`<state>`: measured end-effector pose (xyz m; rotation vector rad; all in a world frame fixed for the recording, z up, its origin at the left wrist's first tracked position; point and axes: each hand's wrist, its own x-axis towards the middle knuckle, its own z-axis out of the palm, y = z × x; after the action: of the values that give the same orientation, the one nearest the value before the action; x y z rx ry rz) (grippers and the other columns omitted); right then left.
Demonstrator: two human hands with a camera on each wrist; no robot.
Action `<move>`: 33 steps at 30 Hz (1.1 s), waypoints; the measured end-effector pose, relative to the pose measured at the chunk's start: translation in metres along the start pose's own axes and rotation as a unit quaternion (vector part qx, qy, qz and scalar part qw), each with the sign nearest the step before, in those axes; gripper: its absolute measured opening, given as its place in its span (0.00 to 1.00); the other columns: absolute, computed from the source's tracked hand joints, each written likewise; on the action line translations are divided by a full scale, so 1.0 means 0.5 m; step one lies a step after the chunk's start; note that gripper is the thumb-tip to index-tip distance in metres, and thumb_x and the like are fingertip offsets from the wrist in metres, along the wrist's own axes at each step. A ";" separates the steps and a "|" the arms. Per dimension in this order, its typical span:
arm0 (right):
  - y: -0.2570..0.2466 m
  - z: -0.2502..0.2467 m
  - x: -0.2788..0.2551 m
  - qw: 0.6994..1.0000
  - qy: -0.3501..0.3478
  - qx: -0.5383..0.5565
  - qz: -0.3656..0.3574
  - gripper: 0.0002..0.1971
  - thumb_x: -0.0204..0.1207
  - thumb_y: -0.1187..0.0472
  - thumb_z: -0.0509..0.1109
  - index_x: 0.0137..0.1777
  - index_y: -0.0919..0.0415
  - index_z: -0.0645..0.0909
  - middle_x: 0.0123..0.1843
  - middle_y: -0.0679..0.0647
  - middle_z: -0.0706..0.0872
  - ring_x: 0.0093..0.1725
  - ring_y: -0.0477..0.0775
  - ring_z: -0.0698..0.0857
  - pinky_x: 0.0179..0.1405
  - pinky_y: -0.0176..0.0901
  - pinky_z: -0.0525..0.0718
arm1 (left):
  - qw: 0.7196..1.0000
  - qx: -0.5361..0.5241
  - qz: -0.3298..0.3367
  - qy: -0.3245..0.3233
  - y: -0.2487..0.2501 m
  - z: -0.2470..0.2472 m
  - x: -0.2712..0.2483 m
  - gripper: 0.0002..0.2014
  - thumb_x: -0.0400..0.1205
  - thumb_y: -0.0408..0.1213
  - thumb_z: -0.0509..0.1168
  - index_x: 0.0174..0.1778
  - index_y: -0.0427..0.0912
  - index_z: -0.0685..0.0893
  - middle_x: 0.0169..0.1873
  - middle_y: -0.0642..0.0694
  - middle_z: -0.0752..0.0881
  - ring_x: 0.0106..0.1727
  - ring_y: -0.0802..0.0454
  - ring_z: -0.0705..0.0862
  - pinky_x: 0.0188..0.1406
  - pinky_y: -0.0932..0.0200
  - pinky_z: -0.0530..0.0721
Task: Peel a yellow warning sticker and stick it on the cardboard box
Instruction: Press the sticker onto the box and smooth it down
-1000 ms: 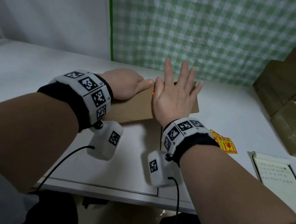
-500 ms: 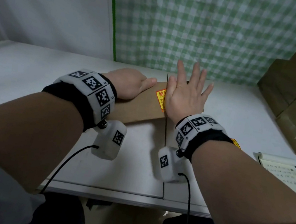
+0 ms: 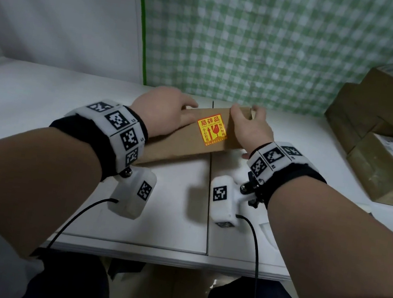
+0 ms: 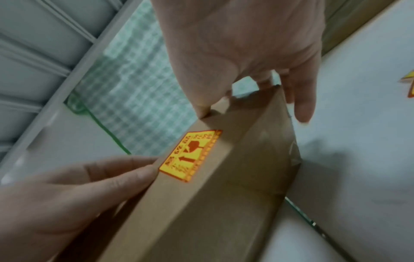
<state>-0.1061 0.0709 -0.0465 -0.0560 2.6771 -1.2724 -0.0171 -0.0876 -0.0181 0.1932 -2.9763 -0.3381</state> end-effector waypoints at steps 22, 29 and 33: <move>-0.024 -0.035 0.049 0.893 0.009 -0.305 -0.330 0.46 0.58 0.56 0.79 0.77 0.50 0.61 0.73 0.59 0.68 0.74 0.63 0.64 0.67 0.67 0.74 | 0.992 0.124 -0.030 0.015 0.015 0.001 0.046 0.49 0.62 0.61 0.73 0.77 0.54 0.60 0.70 0.43 0.72 0.73 0.39 0.69 0.75 0.24 0.52; -0.037 -0.033 0.140 0.908 0.032 -0.300 -0.290 0.45 0.60 0.62 0.77 0.77 0.52 0.61 0.73 0.60 0.67 0.77 0.63 0.61 0.64 0.61 0.79 | 0.994 0.065 -0.085 0.027 -0.008 0.016 0.140 0.46 0.64 0.43 0.75 0.78 0.55 0.61 0.72 0.41 0.68 0.73 0.35 0.64 0.66 0.28 0.71; -0.043 -0.018 0.184 0.912 0.037 -0.306 -0.270 0.44 0.62 0.64 0.75 0.78 0.51 0.59 0.75 0.59 0.65 0.79 0.63 0.59 0.64 0.66 0.78 | 0.996 0.035 -0.073 0.032 -0.030 0.024 0.192 0.45 0.63 0.43 0.74 0.77 0.55 0.63 0.71 0.43 0.69 0.73 0.36 0.65 0.62 0.35 0.77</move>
<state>-0.1990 0.0539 -0.0375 -0.8955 3.1329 -0.4596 -0.1117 -0.1134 -0.0214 0.4229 -2.9202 -0.2404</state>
